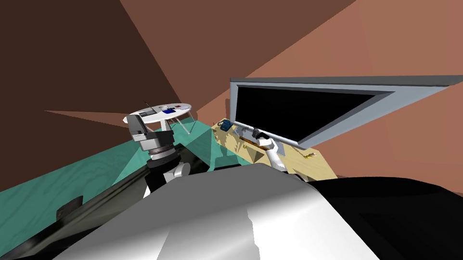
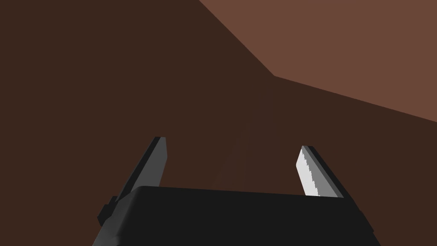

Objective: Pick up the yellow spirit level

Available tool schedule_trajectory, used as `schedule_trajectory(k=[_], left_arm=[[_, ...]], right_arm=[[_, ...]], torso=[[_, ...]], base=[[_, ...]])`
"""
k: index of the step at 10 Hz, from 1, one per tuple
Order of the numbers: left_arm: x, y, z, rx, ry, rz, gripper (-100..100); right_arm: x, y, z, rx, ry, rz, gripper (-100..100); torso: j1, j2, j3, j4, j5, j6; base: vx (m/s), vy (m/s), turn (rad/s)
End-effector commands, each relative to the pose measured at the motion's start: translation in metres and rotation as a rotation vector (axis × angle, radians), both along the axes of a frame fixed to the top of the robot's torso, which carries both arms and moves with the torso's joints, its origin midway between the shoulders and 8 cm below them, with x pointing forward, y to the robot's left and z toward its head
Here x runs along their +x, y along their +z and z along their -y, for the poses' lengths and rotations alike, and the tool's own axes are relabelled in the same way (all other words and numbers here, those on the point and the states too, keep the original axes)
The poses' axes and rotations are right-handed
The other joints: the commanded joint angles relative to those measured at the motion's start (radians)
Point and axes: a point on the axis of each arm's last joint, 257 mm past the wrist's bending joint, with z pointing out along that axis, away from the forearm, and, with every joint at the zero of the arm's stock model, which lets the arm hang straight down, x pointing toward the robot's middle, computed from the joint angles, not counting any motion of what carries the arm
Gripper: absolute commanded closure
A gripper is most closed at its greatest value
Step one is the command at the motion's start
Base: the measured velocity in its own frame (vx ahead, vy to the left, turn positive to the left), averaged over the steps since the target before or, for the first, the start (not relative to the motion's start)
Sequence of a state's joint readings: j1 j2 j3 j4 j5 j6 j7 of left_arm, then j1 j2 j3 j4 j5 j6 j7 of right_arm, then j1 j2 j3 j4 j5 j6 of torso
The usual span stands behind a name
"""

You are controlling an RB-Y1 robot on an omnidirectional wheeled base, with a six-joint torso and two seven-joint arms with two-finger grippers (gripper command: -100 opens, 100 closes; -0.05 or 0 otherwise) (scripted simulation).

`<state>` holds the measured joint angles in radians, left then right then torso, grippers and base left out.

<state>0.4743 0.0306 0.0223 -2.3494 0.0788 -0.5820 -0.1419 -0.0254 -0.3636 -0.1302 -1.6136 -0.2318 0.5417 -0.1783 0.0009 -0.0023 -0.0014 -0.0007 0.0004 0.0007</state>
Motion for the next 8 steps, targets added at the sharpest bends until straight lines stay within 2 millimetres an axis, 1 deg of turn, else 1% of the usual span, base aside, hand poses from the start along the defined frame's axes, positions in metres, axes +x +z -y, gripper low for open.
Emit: schedule_trajectory(k=[1, 2, 3, 4, 5, 6, 8], left_arm=[[0.0, 0.0, 0.0, 0.0, 0.0, 0.0, 0], [0.0, 0.0, 0.0, 0.0, 0.0, 0.0, 0], [0.0, 0.0, 0.0, 0.0, 0.0, 0.0, 0], [0.0, 0.0, 0.0, 0.0, 0.0, 0.0, 0], [0.0, 0.0, 0.0, 0.0, 0.0, 0.0, 0], [0.0, 0.0, 0.0, 0.0, 0.0, 0.0, 0], [0.0, 0.0, 0.0, 0.0, 0.0, 0.0, 0]], right_arm=[[-0.003, -0.009, 0.003, 0.008, -0.008, -0.036, -100], [-0.003, -0.022, 0.01, 0.041, -0.029, -0.085, -100], [-0.008, -0.032, 0.011, 0.045, -0.035, -0.12, -100], [-0.008, -0.039, 0.015, 0.078, -0.052, -0.156, -100], [-0.016, -0.054, 0.018, 0.085, -0.064, -0.201, -100], [-0.019, -0.067, 0.024, 0.121, -0.088, -0.243, -100], [-0.025, -0.075, 0.023, 0.126, -0.093, -0.281, -100]], torso=[[0.0, 0.0, 0.0, 0.0, 0.0, 0.0], [0.0, 0.001, 0.001, 0.0, 0.0, 0.0], [0.0, 0.001, 0.0, 0.0, 0.0, 0.0], [0.0, 0.001, 0.0, 0.0, 0.0, 0.0], [-0.001, -0.001, 0.0, 0.0, 0.0, 0.0], [-0.001, 0.0, 0.0, 0.0, 0.0, 0.0], [-0.001, 0.0, 0.0, 0.0, 0.0, 0.0]], base=[[0.022, 0.01, -0.004], [0.033, 0.018, 0.075], [0.037, 0.011, 0.037], [0.055, 0.004, 0.073], [0.046, 0.002, 0.034], [0.048, 0.001, 0.06], [0.034, 0.0, 0.015]])
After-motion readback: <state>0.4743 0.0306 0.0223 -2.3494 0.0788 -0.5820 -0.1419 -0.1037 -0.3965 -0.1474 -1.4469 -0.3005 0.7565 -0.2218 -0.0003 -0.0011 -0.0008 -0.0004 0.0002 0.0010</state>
